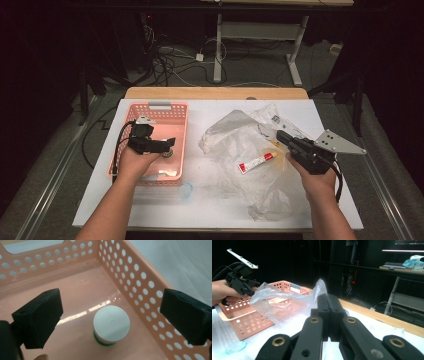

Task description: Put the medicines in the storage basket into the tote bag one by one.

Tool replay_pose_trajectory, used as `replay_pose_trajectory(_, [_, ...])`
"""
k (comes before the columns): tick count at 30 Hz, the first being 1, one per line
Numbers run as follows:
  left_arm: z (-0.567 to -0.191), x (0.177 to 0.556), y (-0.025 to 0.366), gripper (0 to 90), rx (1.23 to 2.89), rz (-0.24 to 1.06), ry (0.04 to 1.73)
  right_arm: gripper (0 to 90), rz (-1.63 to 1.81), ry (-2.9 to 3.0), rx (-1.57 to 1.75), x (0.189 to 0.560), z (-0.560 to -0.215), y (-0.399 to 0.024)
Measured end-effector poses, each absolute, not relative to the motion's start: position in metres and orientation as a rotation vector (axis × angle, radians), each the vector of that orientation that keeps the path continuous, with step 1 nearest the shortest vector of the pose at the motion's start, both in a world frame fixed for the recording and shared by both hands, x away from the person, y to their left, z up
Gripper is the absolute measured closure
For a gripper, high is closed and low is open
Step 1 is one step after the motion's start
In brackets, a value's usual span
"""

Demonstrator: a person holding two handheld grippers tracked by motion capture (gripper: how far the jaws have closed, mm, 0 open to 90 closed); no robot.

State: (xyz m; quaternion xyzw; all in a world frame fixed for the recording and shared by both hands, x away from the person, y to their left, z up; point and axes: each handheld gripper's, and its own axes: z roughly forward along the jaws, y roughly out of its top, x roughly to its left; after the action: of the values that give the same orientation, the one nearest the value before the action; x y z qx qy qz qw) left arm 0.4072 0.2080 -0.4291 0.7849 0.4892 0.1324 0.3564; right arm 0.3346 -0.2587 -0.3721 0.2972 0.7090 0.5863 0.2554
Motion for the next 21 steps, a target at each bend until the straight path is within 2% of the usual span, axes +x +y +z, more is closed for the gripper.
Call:
replay_pose_trajectory(7, [-0.433,0.411,0.206,13.9,2.073,0.306,1.284,90.0,1.596,1.925,0.809,0.334,-0.372,-0.258])
replay_pose_trajectory(14, [-0.439,0.416,0.205,17.9,2.133,0.250,1.333,90.0,1.611,1.925,0.825,0.335,-0.373,-0.258])
replay_pose_trajectory(21, [-0.443,0.418,0.197,27.7,2.251,0.207,1.312,90.0,1.625,1.929,0.853,0.338,-0.377,-0.263])
